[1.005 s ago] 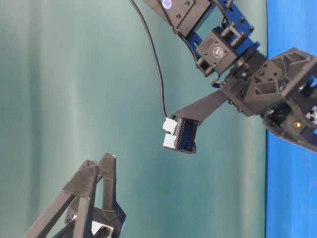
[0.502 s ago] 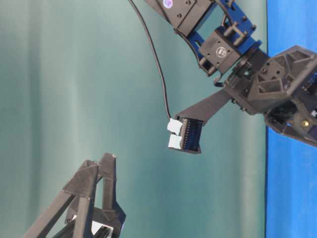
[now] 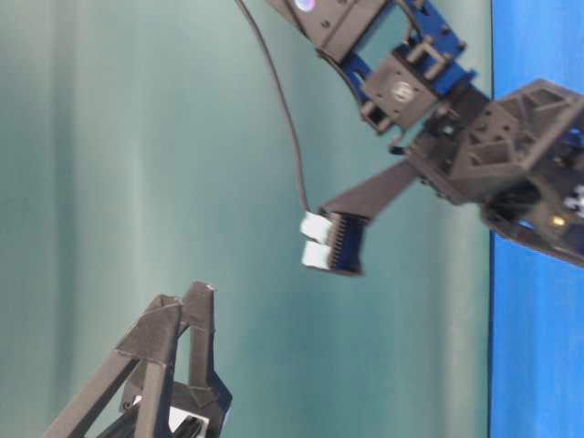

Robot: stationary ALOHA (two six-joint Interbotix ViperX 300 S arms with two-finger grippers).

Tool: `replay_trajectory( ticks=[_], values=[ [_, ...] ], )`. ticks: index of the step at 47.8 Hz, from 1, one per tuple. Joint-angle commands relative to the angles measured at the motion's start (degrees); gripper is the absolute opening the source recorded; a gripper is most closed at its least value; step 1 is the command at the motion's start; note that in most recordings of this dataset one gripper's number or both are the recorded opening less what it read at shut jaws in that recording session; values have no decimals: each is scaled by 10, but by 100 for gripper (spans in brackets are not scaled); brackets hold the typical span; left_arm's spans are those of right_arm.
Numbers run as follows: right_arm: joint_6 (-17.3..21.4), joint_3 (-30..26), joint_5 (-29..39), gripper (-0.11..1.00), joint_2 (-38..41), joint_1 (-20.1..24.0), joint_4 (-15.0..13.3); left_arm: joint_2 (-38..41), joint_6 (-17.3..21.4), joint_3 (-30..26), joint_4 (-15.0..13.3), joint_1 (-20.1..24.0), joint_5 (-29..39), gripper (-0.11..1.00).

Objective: Handover the blue block to the right arm after grasping it with the left arm, then place it in the designated position.

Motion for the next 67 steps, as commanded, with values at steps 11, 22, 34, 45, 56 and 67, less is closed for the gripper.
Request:
replay_trajectory(
  ticks=[11, 22, 34, 45, 56, 67],
  values=[
    [-2, 49, 44, 89, -148, 2, -3, -7, 1, -16, 2, -2, -4, 92],
    [-3, 98, 93, 89, -272, 4, -3, -7, 2, -16, 2, -2, -3, 92],
    [-3, 145, 135, 89, -401, 13, -4, -8, 0, -16, 2, -2, -3, 92],
    [-2, 185, 145, 88, -490, 18, -4, -6, 0, -18, 2, -4, -4, 92],
    [-3, 198, 179, 88, -541, 31, -4, -6, 0, -18, 2, -4, -3, 92],
    [-3, 196, 179, 88, -530, 32, -4, -6, 0, -19, 2, -4, -3, 92]
  ],
)
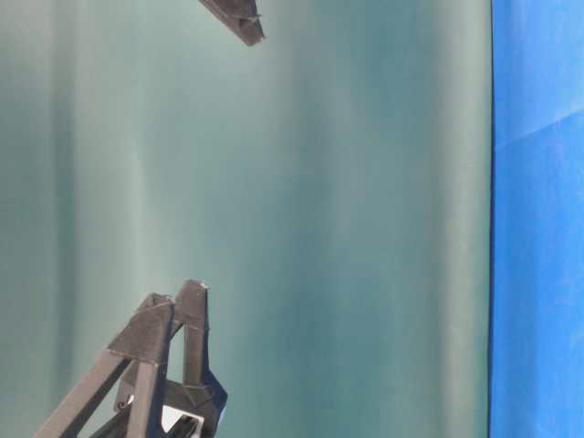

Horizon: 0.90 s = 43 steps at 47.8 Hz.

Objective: Handover the blue block to the right arm after grasping it with the left arm, then place it in the designated position.

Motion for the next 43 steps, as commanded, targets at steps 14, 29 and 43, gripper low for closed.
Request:
replay_trajectory(
  ticks=[14, 29, 43],
  values=[
    [-1, -11, -17, 88, 9, 2, -2, -6, 0, -16, 1, -2, -3, 92],
    [-1, -13, -80, 88, -7, 2, -38, -5, 0, -18, 1, -2, -4, 92],
    [-1, -16, -98, 88, -25, 1, -48, -4, 0, -22, 1, -2, -4, 92]
  ],
)
